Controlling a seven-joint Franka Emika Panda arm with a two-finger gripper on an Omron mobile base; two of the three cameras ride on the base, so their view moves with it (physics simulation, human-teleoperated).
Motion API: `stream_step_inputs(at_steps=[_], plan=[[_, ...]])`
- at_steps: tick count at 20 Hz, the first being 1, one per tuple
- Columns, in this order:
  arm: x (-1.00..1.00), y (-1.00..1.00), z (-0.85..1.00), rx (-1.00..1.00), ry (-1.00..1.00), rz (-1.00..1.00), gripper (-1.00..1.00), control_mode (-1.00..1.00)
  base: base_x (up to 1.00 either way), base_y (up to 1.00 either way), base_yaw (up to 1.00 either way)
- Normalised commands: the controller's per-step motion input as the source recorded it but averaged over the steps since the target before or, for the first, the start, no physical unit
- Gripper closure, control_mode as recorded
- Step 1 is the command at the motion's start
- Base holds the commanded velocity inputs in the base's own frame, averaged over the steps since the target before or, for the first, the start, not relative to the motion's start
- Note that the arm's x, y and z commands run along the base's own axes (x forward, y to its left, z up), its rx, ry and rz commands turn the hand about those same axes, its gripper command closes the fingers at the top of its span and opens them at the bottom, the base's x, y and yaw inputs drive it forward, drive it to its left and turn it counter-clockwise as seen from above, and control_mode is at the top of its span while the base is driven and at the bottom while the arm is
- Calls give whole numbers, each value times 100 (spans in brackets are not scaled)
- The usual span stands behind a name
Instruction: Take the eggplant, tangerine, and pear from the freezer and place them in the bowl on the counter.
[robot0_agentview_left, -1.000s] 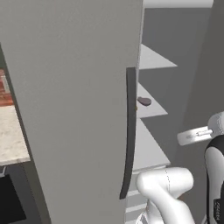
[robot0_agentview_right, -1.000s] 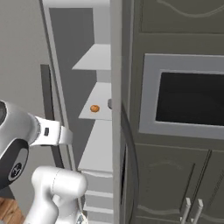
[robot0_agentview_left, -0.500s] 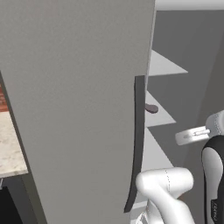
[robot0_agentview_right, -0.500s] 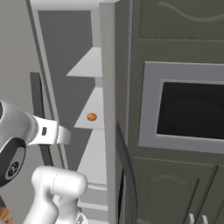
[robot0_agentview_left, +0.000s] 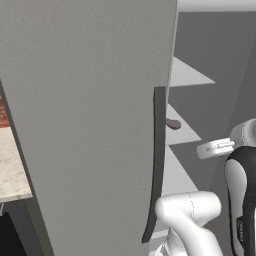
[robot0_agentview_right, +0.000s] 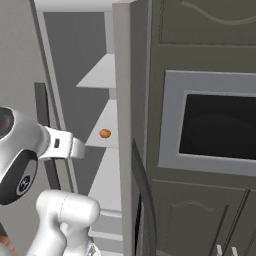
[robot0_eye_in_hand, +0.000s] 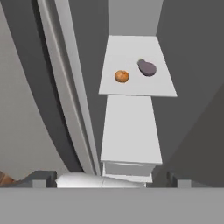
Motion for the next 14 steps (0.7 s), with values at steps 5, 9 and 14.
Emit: stream_step_inputs(at_steps=[5,9,14], plan=[[35,-33,0,1,-9,0,-100,-100,0,0,0],[51,-9,-1,0,-1,1,-100,-100,0,0,0],[55,-5,-2,0,0,4,-100,-100,0,0,0]])
